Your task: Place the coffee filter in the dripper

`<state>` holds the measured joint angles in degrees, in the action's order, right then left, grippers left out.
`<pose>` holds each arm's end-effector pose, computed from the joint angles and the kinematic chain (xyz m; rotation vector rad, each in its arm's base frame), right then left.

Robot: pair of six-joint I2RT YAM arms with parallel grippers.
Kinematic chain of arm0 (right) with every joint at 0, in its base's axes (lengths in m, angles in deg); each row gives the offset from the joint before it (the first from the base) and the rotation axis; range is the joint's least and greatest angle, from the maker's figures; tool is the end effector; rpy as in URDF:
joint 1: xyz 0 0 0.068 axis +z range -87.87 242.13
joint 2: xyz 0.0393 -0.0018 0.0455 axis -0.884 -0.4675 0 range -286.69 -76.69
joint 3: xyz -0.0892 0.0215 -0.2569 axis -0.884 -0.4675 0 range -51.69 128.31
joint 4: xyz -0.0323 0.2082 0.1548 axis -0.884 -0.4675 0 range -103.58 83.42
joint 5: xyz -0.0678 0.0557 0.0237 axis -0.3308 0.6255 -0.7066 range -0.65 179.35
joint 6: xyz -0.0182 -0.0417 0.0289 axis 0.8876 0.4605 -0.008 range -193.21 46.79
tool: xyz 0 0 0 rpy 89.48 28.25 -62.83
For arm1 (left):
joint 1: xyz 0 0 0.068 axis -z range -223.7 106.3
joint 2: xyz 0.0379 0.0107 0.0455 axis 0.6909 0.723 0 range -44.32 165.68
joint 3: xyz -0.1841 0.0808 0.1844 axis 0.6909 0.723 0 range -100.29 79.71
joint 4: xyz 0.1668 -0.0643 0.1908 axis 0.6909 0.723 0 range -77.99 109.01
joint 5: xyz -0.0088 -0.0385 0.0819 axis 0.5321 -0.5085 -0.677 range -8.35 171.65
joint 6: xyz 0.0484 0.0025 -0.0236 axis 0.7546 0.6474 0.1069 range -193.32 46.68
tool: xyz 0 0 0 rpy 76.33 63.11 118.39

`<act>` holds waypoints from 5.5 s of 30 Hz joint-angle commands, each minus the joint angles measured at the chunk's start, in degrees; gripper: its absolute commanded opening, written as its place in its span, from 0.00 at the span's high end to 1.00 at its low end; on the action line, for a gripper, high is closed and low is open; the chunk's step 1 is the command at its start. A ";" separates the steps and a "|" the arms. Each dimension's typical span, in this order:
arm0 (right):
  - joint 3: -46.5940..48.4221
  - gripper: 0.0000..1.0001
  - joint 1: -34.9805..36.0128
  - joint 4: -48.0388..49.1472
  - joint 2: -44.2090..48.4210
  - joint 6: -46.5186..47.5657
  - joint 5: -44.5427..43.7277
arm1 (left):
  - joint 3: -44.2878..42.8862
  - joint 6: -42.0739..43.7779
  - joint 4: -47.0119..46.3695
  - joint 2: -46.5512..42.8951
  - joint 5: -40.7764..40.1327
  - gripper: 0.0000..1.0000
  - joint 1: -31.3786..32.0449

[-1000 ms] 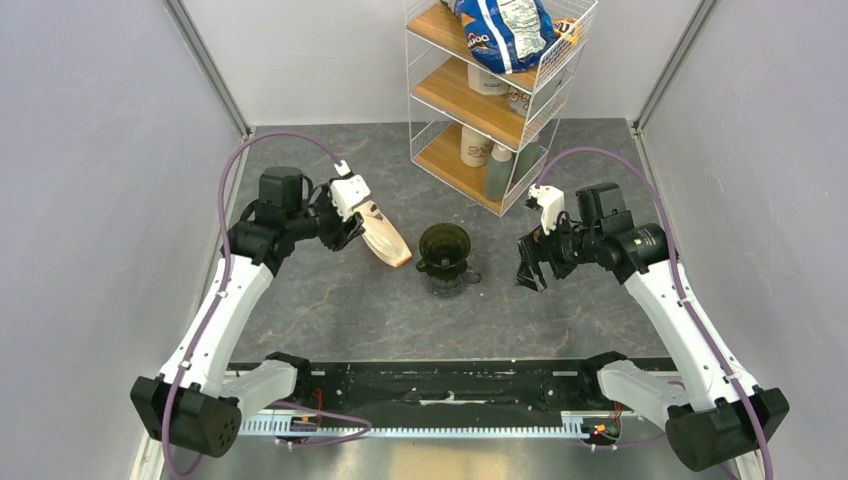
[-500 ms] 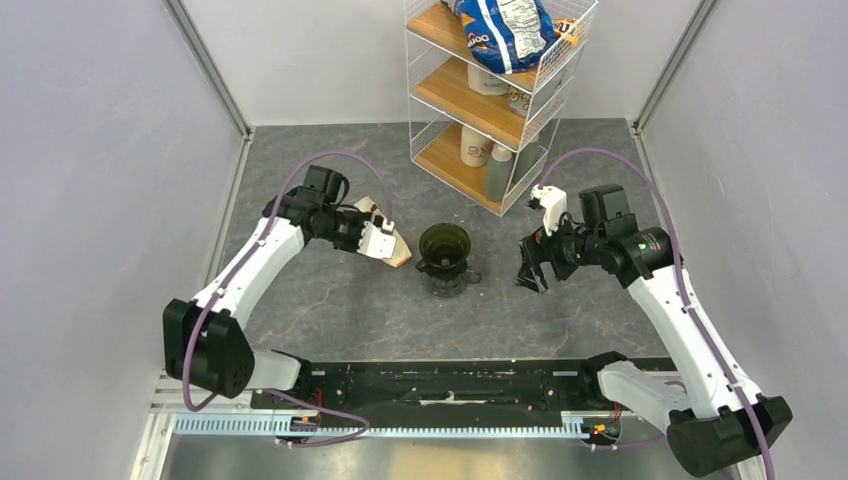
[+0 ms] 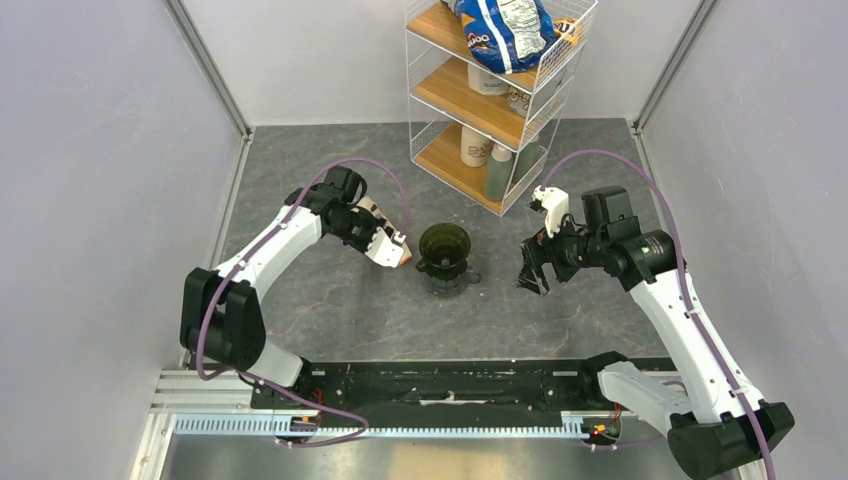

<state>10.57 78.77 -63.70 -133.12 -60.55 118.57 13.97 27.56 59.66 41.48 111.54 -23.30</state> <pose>0.1649 0.0674 0.3361 -0.8226 2.2747 0.6567 0.2667 -0.1181 0.2521 2.2512 1.1152 -0.1920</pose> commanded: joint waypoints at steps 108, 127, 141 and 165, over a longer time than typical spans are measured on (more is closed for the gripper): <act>8.14 0.04 0.46 30.21 0.41 -9.60 6.59 | -33.72 -77.79 -6.96 -13.48 6.20 0.98 3.22; 31.99 0.10 15.22 37.68 -18.78 -41.15 -14.24 | -25.02 -91.94 -30.74 -16.03 -37.35 0.98 15.72; 42.38 0.12 33.16 39.54 -30.51 -41.74 -36.66 | -17.12 -93.04 -31.31 -24.60 -41.40 0.98 15.72; 49.09 0.16 37.19 39.20 -36.37 -38.52 -50.87 | -14.50 -91.79 -33.72 -23.87 -39.56 0.98 16.07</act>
<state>57.08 115.21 -23.75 -168.55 -100.57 72.69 -0.15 -65.62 29.35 17.20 71.48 -7.60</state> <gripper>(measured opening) 0.856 0.029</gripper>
